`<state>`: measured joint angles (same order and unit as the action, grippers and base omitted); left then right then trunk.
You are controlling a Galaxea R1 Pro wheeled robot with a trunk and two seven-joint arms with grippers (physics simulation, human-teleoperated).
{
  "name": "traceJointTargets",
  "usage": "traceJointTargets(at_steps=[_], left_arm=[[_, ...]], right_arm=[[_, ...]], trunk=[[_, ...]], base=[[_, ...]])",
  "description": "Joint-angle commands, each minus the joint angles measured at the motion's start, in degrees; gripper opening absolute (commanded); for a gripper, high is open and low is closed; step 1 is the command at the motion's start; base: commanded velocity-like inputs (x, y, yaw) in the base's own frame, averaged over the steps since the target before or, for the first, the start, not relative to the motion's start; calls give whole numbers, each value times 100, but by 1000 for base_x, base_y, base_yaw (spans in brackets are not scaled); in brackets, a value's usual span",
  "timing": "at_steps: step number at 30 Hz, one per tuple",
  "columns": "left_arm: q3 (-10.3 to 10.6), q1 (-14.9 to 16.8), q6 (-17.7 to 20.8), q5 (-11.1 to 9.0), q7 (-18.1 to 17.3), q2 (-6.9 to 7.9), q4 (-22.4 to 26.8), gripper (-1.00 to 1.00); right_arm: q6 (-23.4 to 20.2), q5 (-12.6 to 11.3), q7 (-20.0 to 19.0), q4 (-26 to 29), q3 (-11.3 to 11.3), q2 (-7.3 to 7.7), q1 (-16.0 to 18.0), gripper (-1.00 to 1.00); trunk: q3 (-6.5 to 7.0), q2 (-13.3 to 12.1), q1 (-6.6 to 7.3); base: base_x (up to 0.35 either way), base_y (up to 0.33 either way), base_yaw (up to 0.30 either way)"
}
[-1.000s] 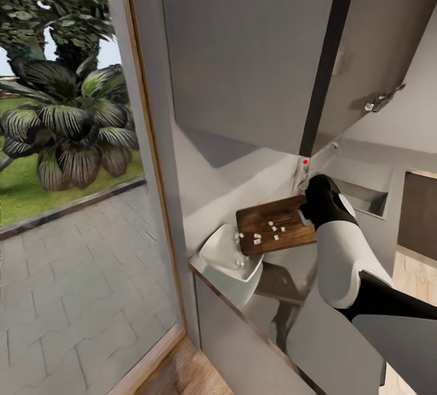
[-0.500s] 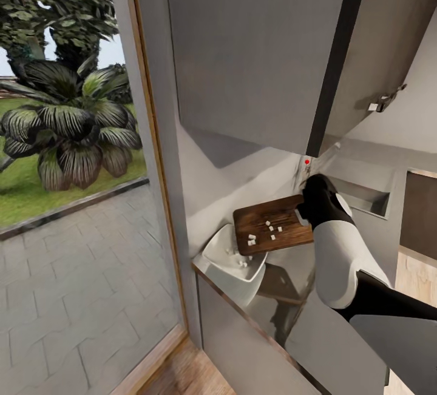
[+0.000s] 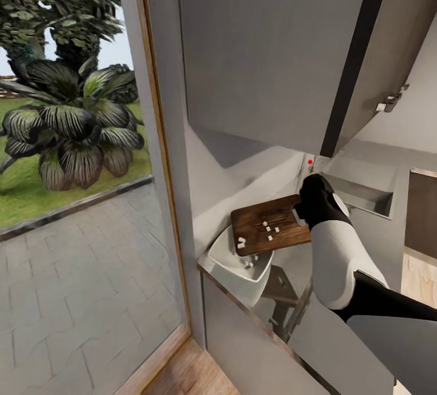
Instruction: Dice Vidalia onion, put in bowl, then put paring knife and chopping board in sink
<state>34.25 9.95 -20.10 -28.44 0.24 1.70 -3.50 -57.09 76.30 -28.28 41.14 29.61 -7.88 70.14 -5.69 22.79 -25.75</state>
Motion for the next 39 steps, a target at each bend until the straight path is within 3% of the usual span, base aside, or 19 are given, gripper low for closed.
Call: traceJointTargets(at_steps=[1,10,16,24,30,39], left_arm=[[48,7,-29,-30,2,-3,-26,100],[51,7,-29,-30,2,-3,-37,100],[53,5,-29,-30,2,-3,-37,100],[50,7,-29,-30,2,-3,-37,100],[50,7,-29,-30,2,-3,-37,100],[50,7,-29,-30,2,-3,-37,100]], right_arm=[[5,68,-47,8,26,-10,8,-100],[5,270,188,35,19,-12,8,-100],[9,288,379,67,19,-28,8,-100],[7,289,437,78,19,-206,8,-100],[12,289,663,78,19,-212,14,-100],[7,289,696,78,-24,-212,15,-100]], trunk=[[-13,13,-4],[-13,13,-4],[-13,13,-4],[-13,13,-4],[-13,13,-4],[-13,13,-4]], base=[[0,0,0],[0,0,0],[0,0,0],[0,0,0],[0,82,0],[0,8,0]])
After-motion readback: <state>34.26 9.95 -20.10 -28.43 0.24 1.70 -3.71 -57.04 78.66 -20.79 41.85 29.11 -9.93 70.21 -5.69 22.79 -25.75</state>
